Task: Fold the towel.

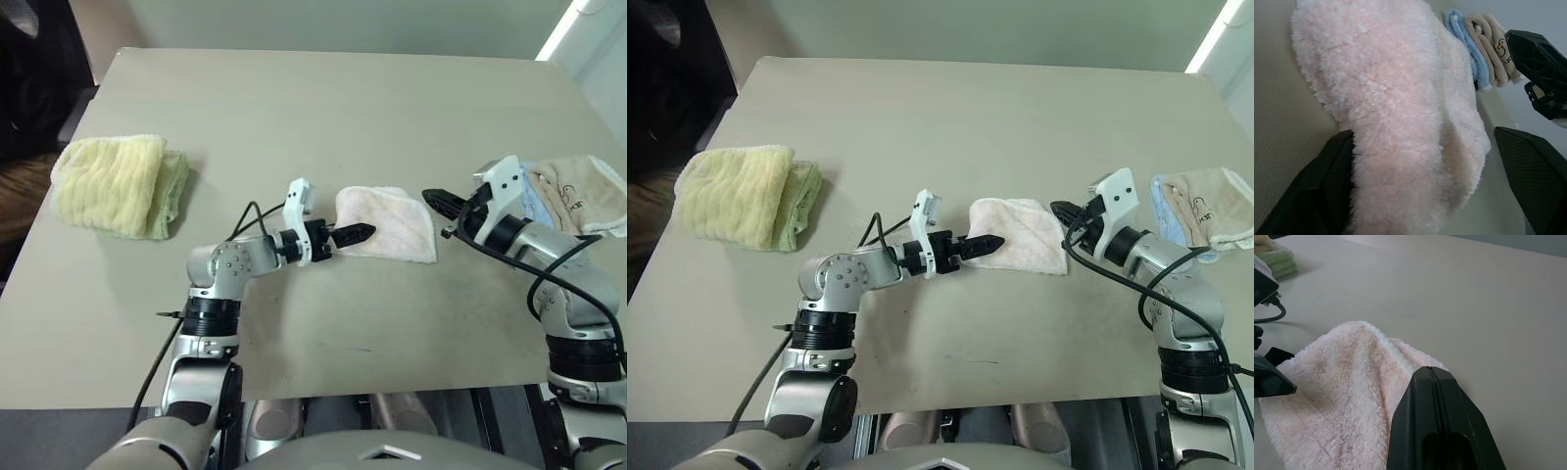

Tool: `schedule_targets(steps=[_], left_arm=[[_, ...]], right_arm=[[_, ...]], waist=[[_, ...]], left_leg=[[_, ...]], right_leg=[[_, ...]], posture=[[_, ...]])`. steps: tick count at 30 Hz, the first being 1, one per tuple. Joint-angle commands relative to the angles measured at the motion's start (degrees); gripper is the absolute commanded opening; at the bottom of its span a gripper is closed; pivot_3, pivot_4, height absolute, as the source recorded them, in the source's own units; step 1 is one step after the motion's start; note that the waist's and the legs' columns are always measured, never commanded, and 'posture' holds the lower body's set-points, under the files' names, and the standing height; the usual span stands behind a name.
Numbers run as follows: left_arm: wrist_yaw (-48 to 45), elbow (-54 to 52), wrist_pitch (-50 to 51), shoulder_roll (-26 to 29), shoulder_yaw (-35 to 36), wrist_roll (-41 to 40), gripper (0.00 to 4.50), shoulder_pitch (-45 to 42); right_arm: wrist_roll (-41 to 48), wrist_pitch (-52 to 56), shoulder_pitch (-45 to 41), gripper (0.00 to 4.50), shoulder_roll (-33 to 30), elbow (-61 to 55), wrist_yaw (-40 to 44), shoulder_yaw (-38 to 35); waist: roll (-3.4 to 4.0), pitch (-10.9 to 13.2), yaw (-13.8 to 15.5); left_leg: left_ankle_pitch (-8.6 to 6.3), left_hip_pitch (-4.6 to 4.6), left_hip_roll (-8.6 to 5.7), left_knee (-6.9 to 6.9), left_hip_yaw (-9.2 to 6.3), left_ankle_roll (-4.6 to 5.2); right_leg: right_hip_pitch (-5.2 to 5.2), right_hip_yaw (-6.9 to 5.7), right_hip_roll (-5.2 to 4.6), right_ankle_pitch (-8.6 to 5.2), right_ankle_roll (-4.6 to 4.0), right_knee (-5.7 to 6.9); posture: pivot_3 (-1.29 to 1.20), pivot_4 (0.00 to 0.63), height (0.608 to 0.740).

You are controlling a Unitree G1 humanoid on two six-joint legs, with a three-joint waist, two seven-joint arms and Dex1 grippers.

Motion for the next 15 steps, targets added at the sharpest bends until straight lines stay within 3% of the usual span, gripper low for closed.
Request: schedule_targets(steps=[1, 10, 15], left_arm=[[0.1, -0.2, 0.2, -0.7, 0.1, -0.1, 3.21, -0.5], [2.1, -2.5, -1.2, -1.1, 4.1, -1.1, 0.09, -0.3], [4.5, -3.6, -3.9, -1.7, 8.6, -2.3, 0.02, -2.0]], right_arm=[[0.7, -0.7, -0.3, 0.00, -0.4, -1.8, -0.6, -1.7], [-0.4, -2.5, -1.6, 0.00, 0.0, 1.0, -2.3, -2.4], [-1.2, -3.9, -2.9, 0.00, 0.6, 3.3, -4.7, -3.4]], waist=[[0.00, 0.0, 0.0], [0.00, 0.0, -0.1], [0.00, 0.0, -0.2]], left_leg=[[0.00, -0.01, 0.00, -0.01, 0.00, 0.00], [0.00, -0.04, 0.00, -0.04, 0.01, -0.01], [-0.01, -0.04, 0.01, -0.05, 0.01, 0.01]], right_leg=[[0.00, 0.00, 0.00, 0.03, 0.04, -0.05], [-0.02, 0.00, 0.00, 0.23, 0.30, -0.17], [-0.06, 0.00, 0.00, 0.28, 0.34, -0.17]], posture=[[0.00, 0.150, 0.739], [0.00, 0.150, 0.739], [0.00, 0.150, 0.739]])
